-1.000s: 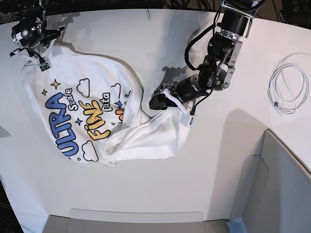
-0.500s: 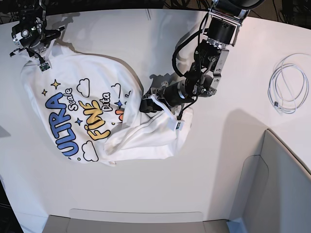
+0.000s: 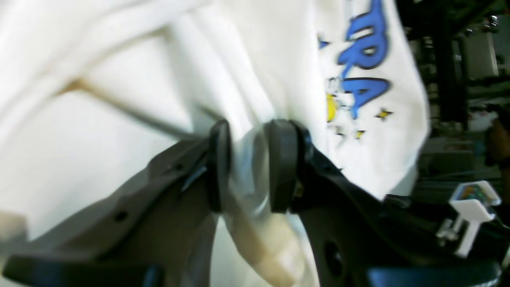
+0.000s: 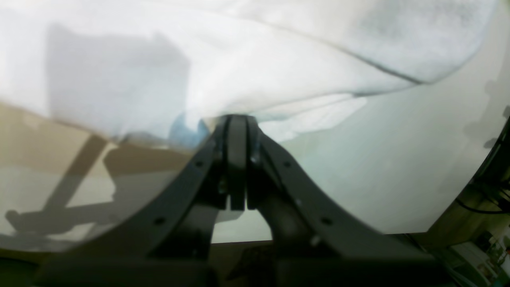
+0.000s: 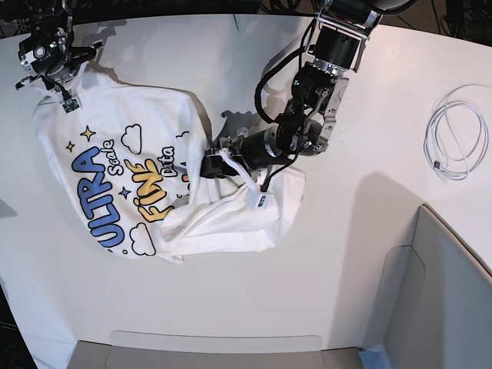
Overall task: Layout the t-shirt on the table in an organized manner, then fold the t-shirt properly
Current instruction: 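Grasp the bunched fabric with the left gripper and pull it toward the hem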
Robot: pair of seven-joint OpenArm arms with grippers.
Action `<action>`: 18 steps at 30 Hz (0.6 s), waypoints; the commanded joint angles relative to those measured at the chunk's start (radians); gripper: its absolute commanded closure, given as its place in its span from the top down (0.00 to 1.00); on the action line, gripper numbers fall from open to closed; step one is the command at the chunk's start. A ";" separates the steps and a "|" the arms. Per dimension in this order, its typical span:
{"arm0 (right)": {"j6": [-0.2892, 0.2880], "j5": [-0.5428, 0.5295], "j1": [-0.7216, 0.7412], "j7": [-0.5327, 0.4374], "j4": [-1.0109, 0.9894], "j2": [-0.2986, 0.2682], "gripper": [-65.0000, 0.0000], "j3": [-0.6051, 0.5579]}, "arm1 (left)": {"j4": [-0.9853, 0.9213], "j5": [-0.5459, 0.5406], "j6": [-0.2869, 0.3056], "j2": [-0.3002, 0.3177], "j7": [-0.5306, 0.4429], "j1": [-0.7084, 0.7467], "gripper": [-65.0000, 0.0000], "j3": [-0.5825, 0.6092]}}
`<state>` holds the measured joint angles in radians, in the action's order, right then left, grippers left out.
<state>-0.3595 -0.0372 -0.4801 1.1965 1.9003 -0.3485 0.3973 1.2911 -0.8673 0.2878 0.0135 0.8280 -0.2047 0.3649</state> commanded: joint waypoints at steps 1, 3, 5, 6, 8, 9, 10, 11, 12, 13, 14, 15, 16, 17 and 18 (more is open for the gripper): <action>-0.017 -0.053 -0.013 0.012 -0.005 0.002 0.00 -0.005 | 0.018 -0.017 0.012 -0.017 -0.012 -0.019 0.25 0.001; -0.017 -0.053 -0.012 0.012 -0.005 0.002 0.00 -0.005 | 0.018 -0.017 0.012 -0.027 -0.002 -0.017 0.25 0.006; -0.017 -0.053 -0.013 0.012 -0.005 0.002 0.00 -0.005 | 0.018 -0.017 0.012 -0.042 0.009 -0.020 0.25 0.030; -0.017 -0.053 -0.013 0.012 -0.005 0.002 0.00 -0.005 | 0.018 -0.017 0.012 -0.042 0.011 -0.022 0.25 0.035; -0.017 -0.053 -0.013 0.012 -0.005 0.002 0.00 -0.005 | 0.018 -0.017 0.012 -0.043 0.011 -0.022 0.23 0.033; -0.017 -0.053 -0.013 0.012 -0.005 0.002 0.00 -0.005 | 0.018 -0.017 0.012 -0.043 0.011 -0.023 0.19 0.033; -0.017 -0.053 -0.013 0.012 -0.005 0.002 0.00 -0.005 | 0.018 -0.017 0.011 -0.043 0.012 -0.025 0.14 0.032; -0.017 -0.053 -0.013 0.012 -0.005 0.002 0.00 -0.005 | 0.018 -0.017 0.009 -0.043 0.012 -0.025 0.09 0.030; -0.017 -0.053 -0.013 0.012 -0.005 0.002 0.00 -0.005 | 0.018 -0.016 0.009 -0.043 0.012 -0.025 0.04 0.029; -0.017 -0.053 -0.015 0.012 -0.005 0.002 0.00 -0.005 | 0.018 -0.016 0.009 -0.042 0.015 -0.025 0.01 0.029; -0.017 -0.053 -0.015 0.012 -0.005 0.002 0.00 -0.005 | 0.018 -0.016 0.009 -0.042 0.018 -0.025 0.00 0.029; -0.017 -0.053 -0.015 0.012 -0.005 0.002 0.00 -0.005 | 0.018 -0.016 0.009 -0.040 0.018 -0.025 0.00 0.029; -0.017 -0.053 -0.015 0.012 -0.005 0.002 0.00 -0.013 | 0.018 -0.016 0.009 -0.040 0.018 -0.025 0.00 0.029; -0.017 -0.053 -0.015 0.012 -0.005 0.002 0.00 -0.024 | 0.018 -0.016 0.009 -0.040 0.018 -0.025 0.00 0.029; -0.017 -0.051 -0.015 0.012 -0.005 0.002 0.00 -0.034 | 0.018 -0.016 0.009 -0.040 0.018 -0.022 0.00 0.032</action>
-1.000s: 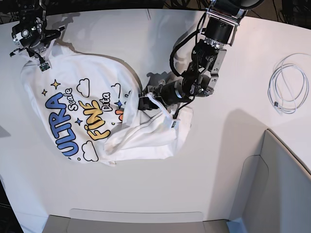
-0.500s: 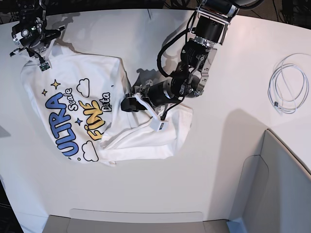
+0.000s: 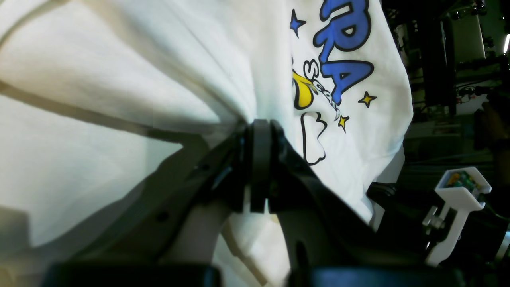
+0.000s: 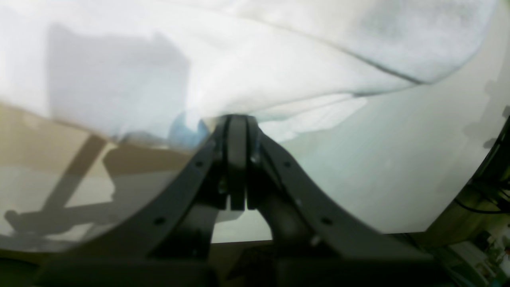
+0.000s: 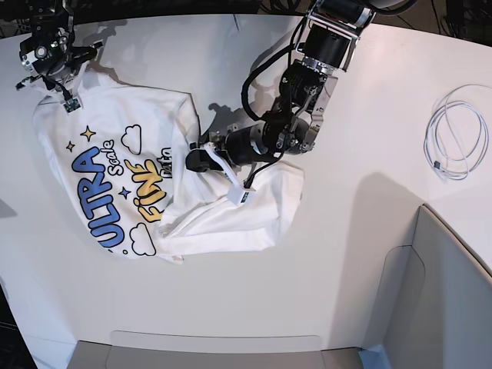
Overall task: Layout the t-shirt on the table in an organized manner, then fold the t-shirt properly
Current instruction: 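Grasp the bunched fabric with the left gripper and pull it toward the hem, then release the fabric and raise the left gripper away from the shirt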
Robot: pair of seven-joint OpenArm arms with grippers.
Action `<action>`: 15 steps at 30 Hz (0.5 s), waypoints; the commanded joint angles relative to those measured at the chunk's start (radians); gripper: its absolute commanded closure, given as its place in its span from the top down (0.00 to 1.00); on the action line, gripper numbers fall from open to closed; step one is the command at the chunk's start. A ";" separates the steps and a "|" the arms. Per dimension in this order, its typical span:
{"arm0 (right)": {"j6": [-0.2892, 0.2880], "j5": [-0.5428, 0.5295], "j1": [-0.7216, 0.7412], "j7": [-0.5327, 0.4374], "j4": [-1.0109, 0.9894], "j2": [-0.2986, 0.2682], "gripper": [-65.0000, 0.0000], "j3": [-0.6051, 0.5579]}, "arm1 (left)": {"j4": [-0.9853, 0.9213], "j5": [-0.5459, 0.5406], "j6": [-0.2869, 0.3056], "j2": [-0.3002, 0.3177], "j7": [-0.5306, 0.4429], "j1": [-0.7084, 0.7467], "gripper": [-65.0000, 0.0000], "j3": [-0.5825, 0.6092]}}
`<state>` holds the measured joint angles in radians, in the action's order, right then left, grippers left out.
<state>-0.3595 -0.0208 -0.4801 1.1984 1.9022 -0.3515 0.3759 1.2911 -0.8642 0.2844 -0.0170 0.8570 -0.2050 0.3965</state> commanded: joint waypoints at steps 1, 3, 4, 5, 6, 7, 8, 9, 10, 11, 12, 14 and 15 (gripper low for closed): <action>-0.017 -0.066 -0.015 0.010 -0.007 0.006 0.00 -0.019 | 0.020 -0.019 0.013 -0.010 -0.011 -0.021 0.00 0.002; -0.017 -0.066 -0.015 0.010 -0.007 0.006 0.00 -0.027 | 0.041 -0.019 0.011 -0.010 -0.011 -0.017 0.00 0.003; -0.017 -0.066 -0.015 0.010 -0.007 0.006 0.00 -0.035 | 0.061 -0.019 0.011 -0.010 -0.009 -0.017 0.00 0.003; -0.017 -0.066 -0.015 0.010 -0.007 0.006 0.00 -0.041 | 0.084 -0.019 0.009 -0.010 -0.009 -0.017 0.00 0.003; -0.017 -0.064 -0.015 0.010 -0.007 0.006 0.00 -0.045 | 0.112 -0.019 0.009 -0.008 -0.009 -0.017 0.00 0.000; -0.017 -0.064 -0.013 0.010 -0.007 0.006 0.00 -0.045 | 0.141 -0.019 0.008 -0.007 -0.009 -0.015 0.00 -0.003; -0.017 -0.064 -0.012 0.010 -0.007 0.006 0.00 -0.045 | 0.161 -0.019 0.008 0.004 -0.008 -0.012 0.00 -0.003; -0.017 -0.064 -0.010 0.010 -0.007 0.006 0.00 -0.045 | 0.180 -0.019 0.008 0.021 -0.008 -0.003 0.00 -0.005; -0.017 -0.064 -0.009 0.010 -0.007 0.004 0.00 -0.045 | 0.196 -0.019 0.008 0.035 -0.006 0.000 0.00 -0.005; -0.017 -0.064 -0.009 0.010 -0.007 0.004 0.00 -0.045 | 0.210 -0.019 0.008 0.047 0.000 0.003 0.00 -0.005; -0.017 -0.064 -0.007 0.010 -0.007 0.004 0.00 -0.045 | 0.219 -0.019 0.008 0.062 0.005 0.016 0.00 -0.005; -0.017 -0.064 -0.007 0.010 -0.007 0.002 0.00 -0.045 | 0.249 -0.016 0.008 0.085 0.006 0.039 0.00 -0.006; -0.017 -0.064 -0.007 0.010 -0.007 0.002 0.00 -0.044 | 0.269 -0.014 0.008 0.101 0.006 0.054 0.00 -0.006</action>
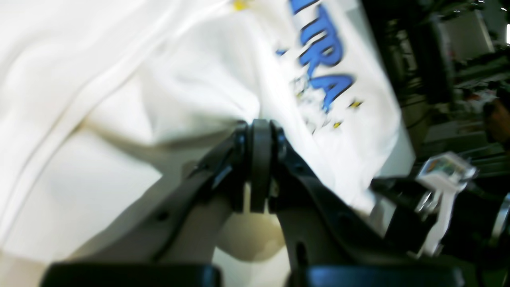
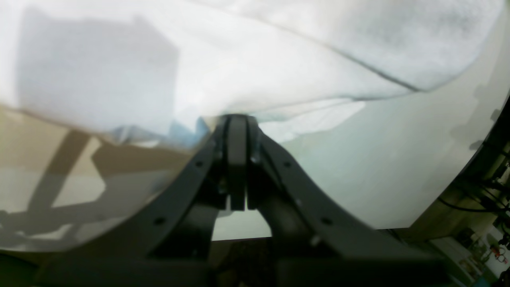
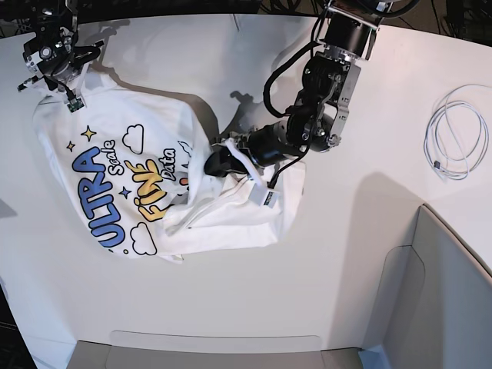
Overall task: Layout the t-shirt on the table in an organized manner, then fold the t-shirt properly
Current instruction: 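Release the fabric and raise the left gripper away from the shirt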
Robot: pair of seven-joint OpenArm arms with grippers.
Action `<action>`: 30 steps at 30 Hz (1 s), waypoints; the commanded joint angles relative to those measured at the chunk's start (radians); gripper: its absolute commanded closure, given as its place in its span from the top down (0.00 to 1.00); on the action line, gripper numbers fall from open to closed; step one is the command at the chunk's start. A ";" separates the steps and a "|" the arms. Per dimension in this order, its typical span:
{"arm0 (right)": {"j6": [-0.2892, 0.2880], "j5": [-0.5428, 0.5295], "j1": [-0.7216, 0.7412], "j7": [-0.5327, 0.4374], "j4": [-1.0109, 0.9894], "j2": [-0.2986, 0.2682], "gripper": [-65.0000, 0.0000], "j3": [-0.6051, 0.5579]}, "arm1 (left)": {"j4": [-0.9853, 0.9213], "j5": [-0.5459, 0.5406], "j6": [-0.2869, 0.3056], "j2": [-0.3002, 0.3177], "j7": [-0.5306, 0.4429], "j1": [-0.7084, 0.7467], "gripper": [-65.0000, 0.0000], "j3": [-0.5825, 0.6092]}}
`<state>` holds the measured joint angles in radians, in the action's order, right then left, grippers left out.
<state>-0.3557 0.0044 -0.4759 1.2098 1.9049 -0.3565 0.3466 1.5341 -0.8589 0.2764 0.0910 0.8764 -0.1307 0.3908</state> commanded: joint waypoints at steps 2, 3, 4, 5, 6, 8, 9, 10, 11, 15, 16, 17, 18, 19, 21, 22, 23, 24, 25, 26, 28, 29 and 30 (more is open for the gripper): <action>-0.021 -0.090 -0.011 -0.002 -0.011 0.004 0.00 -0.011 | 0.056 -0.018 0.013 0.020 -0.013 0.006 0.00 0.000; -0.021 -0.090 -0.010 -0.002 -0.011 0.004 0.00 -0.011 | 0.069 -0.018 0.001 0.036 -0.013 0.015 0.00 0.000; -0.021 -0.090 -0.010 -0.002 -0.011 0.004 0.00 -0.011 | 0.085 -0.018 -0.022 0.052 -0.015 0.027 0.00 0.000; -0.021 -0.090 -0.010 -0.002 -0.011 0.003 0.00 -0.010 | 0.108 -0.018 -0.053 0.074 -0.016 0.041 0.00 0.000; -0.021 -0.088 -0.010 -0.002 -0.011 0.003 0.00 -0.010 | 0.127 -0.018 -0.085 0.094 -0.018 0.053 0.00 0.000; -0.021 -0.088 -0.010 -0.002 -0.011 0.003 0.00 -0.010 | 0.176 -0.018 -0.142 0.126 -0.018 0.078 0.00 0.000; -0.021 -0.088 -0.010 -0.002 -0.011 0.003 0.00 -0.010 | 0.196 -0.018 -0.161 0.145 -0.018 0.084 0.00 0.000; -0.021 -0.088 -0.010 -0.002 -0.011 0.003 0.00 -0.010 | 0.210 -0.018 -0.177 0.161 -0.016 0.092 0.00 0.000; -0.021 -0.088 -0.010 -0.002 -0.011 0.003 0.00 -0.010 | 0.219 -0.021 -0.197 0.180 -0.012 0.099 0.00 0.000; -0.021 -0.088 -0.008 -0.002 -0.011 0.001 0.00 -0.010 | 0.222 -0.018 -0.265 0.224 -0.013 0.134 0.00 0.000; -0.021 -0.088 -0.008 -0.002 -0.011 -0.002 0.00 -0.010 | 0.222 -0.018 -0.276 0.234 -0.018 0.147 0.00 0.000; -0.019 -0.088 -0.008 -0.002 -0.011 -0.008 0.00 -0.010 | 0.222 -0.016 -0.283 0.241 -0.020 0.156 0.00 0.000; -0.019 -0.088 -0.008 -0.002 -0.011 -0.009 0.00 -0.010 | 0.222 -0.016 -0.289 0.247 -0.020 0.164 0.00 0.000; -0.019 -0.088 -0.005 -0.002 -0.011 -0.011 0.00 -0.008 | 0.222 -0.016 -0.292 0.255 -0.020 0.165 0.00 -0.003; -0.019 -0.088 -0.001 -0.002 -0.011 -0.011 0.00 -0.008 | 0.222 -0.020 -0.292 0.261 -0.020 0.190 0.00 -0.040; -0.019 -0.088 -0.001 -0.002 -0.011 -0.011 0.00 -0.008 | 0.222 -0.021 -0.292 0.261 -0.020 0.207 0.00 -0.066; -0.019 -0.088 -0.001 -0.002 -0.011 -0.011 0.00 -0.008 | 0.222 -0.021 -0.292 0.261 -0.020 0.223 0.00 -0.095; -0.019 -0.088 -0.001 -0.002 -0.011 -0.011 0.00 -0.008 | 0.222 -0.021 -0.292 0.260 -0.020 0.239 0.00 -0.129; -0.019 -0.088 -0.001 -0.002 -0.011 -0.011 0.00 -0.008 | 0.222 -0.021 -0.292 0.260 -0.020 0.254 0.00 -0.158; -0.018 -0.088 -0.001 -0.002 -0.011 -0.011 0.00 -0.008 | 0.222 -0.021 -0.292 0.258 -0.020 0.273 0.00 -0.200; -0.018 -0.088 -0.001 -0.002 -0.011 -0.011 0.00 -0.008 | 0.227 -0.023 -0.292 0.234 -0.020 0.311 0.00 -0.286; -0.018 -0.088 -0.001 -0.002 -0.011 -0.011 0.00 -0.008 | 0.230 -0.023 -0.292 0.223 -0.020 0.328 0.00 -0.330; -0.018 -0.088 -0.001 -0.002 -0.011 -0.011 0.00 -0.007 | 0.233 -0.023 -0.292 0.215 -0.020 0.346 0.00 -0.367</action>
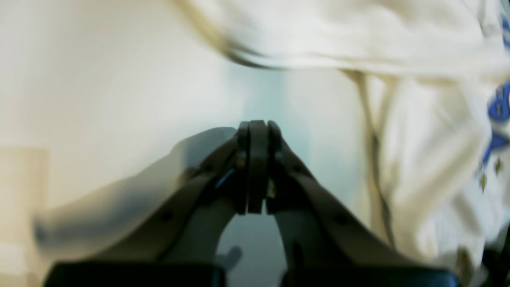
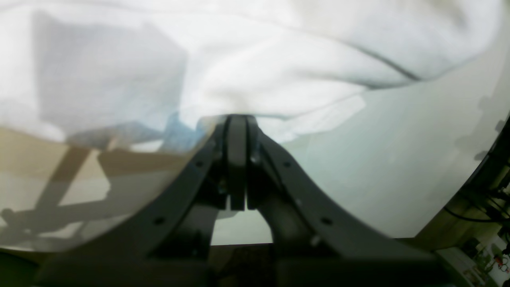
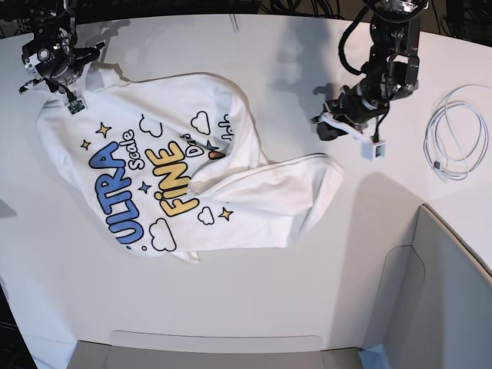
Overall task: Layout the t-shirt on the table in an organized manner, then fold the t-shirt properly
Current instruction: 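Release the fabric and raise the left gripper away from the shirt, then lower the left gripper onto the folded-over shirt layer and grasp it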
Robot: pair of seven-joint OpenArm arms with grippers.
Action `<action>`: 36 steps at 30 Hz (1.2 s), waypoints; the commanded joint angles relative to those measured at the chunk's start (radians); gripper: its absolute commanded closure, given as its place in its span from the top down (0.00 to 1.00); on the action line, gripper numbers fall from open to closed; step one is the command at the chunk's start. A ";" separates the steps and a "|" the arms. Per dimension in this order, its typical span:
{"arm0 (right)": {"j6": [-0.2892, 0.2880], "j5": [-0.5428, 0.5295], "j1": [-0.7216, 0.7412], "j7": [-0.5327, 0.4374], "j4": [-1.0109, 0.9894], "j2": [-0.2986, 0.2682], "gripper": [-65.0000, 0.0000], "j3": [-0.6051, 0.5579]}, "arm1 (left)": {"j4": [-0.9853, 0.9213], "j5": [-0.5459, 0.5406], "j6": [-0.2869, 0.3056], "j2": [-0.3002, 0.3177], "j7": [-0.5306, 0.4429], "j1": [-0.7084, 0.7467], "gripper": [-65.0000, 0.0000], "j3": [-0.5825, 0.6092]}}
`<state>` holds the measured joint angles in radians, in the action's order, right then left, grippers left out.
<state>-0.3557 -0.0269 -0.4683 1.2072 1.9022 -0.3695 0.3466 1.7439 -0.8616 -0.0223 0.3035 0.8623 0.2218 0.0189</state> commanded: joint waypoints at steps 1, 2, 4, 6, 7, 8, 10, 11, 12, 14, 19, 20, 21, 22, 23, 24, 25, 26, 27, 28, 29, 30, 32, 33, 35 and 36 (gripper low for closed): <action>-0.018 -0.057 -0.008 0.001 -0.008 0.002 0.00 -0.007 | 0.031 -0.020 0.006 -0.003 -0.005 0.012 0.00 -0.030; -0.018 -0.057 -0.008 0.001 -0.008 0.002 0.00 -0.007 | 0.034 -0.020 0.006 -0.005 -0.005 0.024 0.00 -0.056; -0.018 -0.057 -0.008 0.001 -0.008 0.002 0.00 -0.007 | 0.046 -0.020 0.011 -0.005 -0.005 0.037 0.00 -0.092; -0.018 -0.057 -0.008 0.001 -0.008 0.005 0.00 -0.007 | 0.060 -0.021 0.012 -0.007 -0.002 0.035 0.00 -0.093; -0.018 -0.057 -0.010 0.001 -0.008 0.005 0.00 -0.007 | 0.066 -0.021 0.014 -0.008 0.002 0.034 0.00 -0.087; -0.018 -0.057 -0.010 0.001 -0.008 0.007 0.00 -0.007 | 0.069 -0.021 0.014 -0.010 0.005 0.032 0.00 -0.076; -0.018 -0.057 -0.010 0.001 -0.008 0.008 0.00 -0.008 | 0.069 -0.021 0.014 -0.011 0.005 0.028 0.03 -0.029; -0.018 -0.057 -0.010 0.001 -0.008 0.008 0.00 -0.008 | 0.069 -0.021 0.014 -0.011 0.005 0.014 0.08 0.013; -0.018 -0.057 -0.010 0.001 -0.008 0.008 0.00 -0.008 | 0.070 -0.021 0.014 -0.011 0.005 -0.014 0.13 0.049; -0.018 -0.057 -0.011 0.001 -0.007 0.008 0.00 -0.008 | 0.070 -0.021 0.012 -0.013 0.005 -0.060 0.19 0.103; -0.018 -0.057 -0.019 0.001 -0.003 0.007 0.00 -0.008 | 0.047 -0.020 0.012 -0.073 0.005 -0.129 0.22 0.201; -0.018 -0.057 -0.019 0.001 -0.003 0.007 0.00 -0.008 | 0.034 -0.018 0.012 -0.085 0.005 -0.141 0.22 0.214; -0.018 -0.057 -0.019 0.001 -0.003 0.007 0.00 -0.008 | 0.020 -0.014 0.014 -0.094 0.005 -0.154 0.22 0.226; -0.018 -0.057 -0.019 0.001 -0.003 0.008 0.00 -0.008 | 0.003 -0.014 0.014 -0.105 0.005 -0.169 0.22 0.238; -0.018 -0.057 -0.025 0.001 -0.003 0.008 0.00 -0.008 | -0.017 -0.014 0.014 -0.111 0.005 -0.183 0.22 0.249; -0.018 -0.057 -0.028 0.001 -0.003 0.008 0.00 -0.008 | -0.038 -0.014 0.014 -0.117 0.005 -0.198 0.22 0.264; -0.018 -0.057 -0.030 0.001 -0.003 0.008 0.00 -0.008 | -0.060 -0.014 0.012 -0.122 0.005 -0.216 0.22 0.281; -0.018 -0.057 -0.030 0.001 -0.003 0.008 0.00 -0.008 | -0.080 -0.014 0.011 -0.122 0.005 -0.235 0.22 0.296; -0.018 -0.057 -0.030 0.001 -0.003 0.008 0.00 -0.008 | -0.092 -0.015 0.009 -0.122 0.005 -0.250 0.22 0.310; -0.018 -0.057 -0.030 0.001 -0.003 0.008 0.00 -0.008 | -0.101 -0.015 0.008 -0.122 0.005 -0.267 0.22 0.324; -0.018 -0.057 -0.030 0.001 -0.003 0.008 0.00 -0.008 | -0.106 -0.015 0.008 -0.122 0.005 -0.276 0.22 0.336; -0.018 -0.057 -0.031 0.001 -0.003 0.008 0.00 -0.008 | -0.108 -0.017 0.008 -0.122 0.005 -0.282 0.22 0.346; -0.018 -0.058 -0.031 0.001 -0.003 0.008 0.00 -0.008 | -0.108 -0.018 0.008 -0.123 0.005 -0.282 0.22 0.355; -0.018 -0.058 -0.031 0.001 -0.003 0.008 0.00 -0.008 | -0.108 -0.018 0.008 -0.123 0.005 -0.282 0.22 0.362; -0.018 -0.058 -0.031 0.001 -0.003 0.008 0.00 -0.008 | -0.108 -0.014 0.008 -0.132 0.005 -0.282 0.22 0.385; -0.018 -0.058 -0.031 0.001 -0.003 0.008 0.00 -0.008 | -0.114 -0.012 0.006 -0.137 0.001 -0.282 0.22 0.393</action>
<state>-0.3553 -0.0193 -0.4820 1.1889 1.9060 -0.3656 0.3466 1.6169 -0.8612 -0.0189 0.1738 0.8742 -0.0456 0.4110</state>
